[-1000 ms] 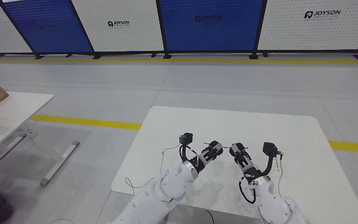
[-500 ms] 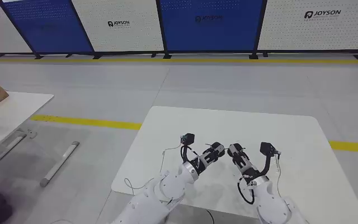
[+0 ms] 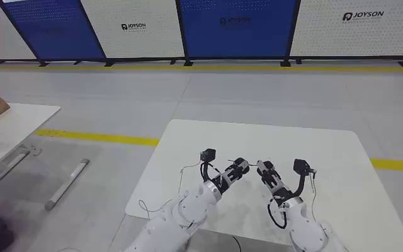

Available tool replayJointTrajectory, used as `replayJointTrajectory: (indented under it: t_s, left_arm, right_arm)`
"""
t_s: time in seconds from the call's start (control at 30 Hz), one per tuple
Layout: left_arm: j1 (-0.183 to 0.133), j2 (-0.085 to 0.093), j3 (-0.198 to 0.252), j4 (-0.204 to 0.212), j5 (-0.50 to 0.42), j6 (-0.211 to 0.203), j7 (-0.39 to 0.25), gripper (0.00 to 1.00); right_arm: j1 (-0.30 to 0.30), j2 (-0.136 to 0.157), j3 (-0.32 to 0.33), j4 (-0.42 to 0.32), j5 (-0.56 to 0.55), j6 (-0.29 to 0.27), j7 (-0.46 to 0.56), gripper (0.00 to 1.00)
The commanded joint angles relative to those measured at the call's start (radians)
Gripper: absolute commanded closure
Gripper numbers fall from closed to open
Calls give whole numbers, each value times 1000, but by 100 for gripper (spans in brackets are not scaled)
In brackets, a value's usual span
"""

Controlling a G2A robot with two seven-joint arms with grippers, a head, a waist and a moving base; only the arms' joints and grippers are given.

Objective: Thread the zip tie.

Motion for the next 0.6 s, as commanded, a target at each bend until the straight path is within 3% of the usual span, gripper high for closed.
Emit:
replayJointTrajectory:
  t_s: [0.0,0.13,0.23,0.27,0.3,0.37,0.47,0.5,0.57]
  left_arm:
    - [-5,-3,0,3,-12,29,18,100]
    - [-12,-7,0,8,-21,43,21,100]
    - [-15,-8,-1,6,-24,49,20,100]
    - [-15,-8,-1,4,-23,51,20,100]
    - [-15,-8,-1,2,-22,52,19,100]
    - [-15,-9,1,-3,-20,54,16,100]
    - [-14,-10,4,-9,-16,55,11,100]
    - [-13,-10,5,-10,-14,55,11,100]
    - [-11,-11,6,-14,-13,55,10,100]
  right_arm:
    - [-2,0,-1,0,-9,-10,-5,0]
    - [-6,0,-3,-1,-24,-20,-12,1]
    - [-9,-1,-1,2,-23,-8,-25,7]
    - [-7,-2,-1,3,-22,-4,-26,15]
    - [-6,-2,-1,5,-21,-3,-27,40]
    - [-5,-3,-1,8,-22,0,-29,54]
    - [-4,-3,0,10,-27,0,-31,92]
    - [-4,-3,0,11,-28,-1,-31,100]
    - [-4,-4,1,11,-32,-2,-30,100]
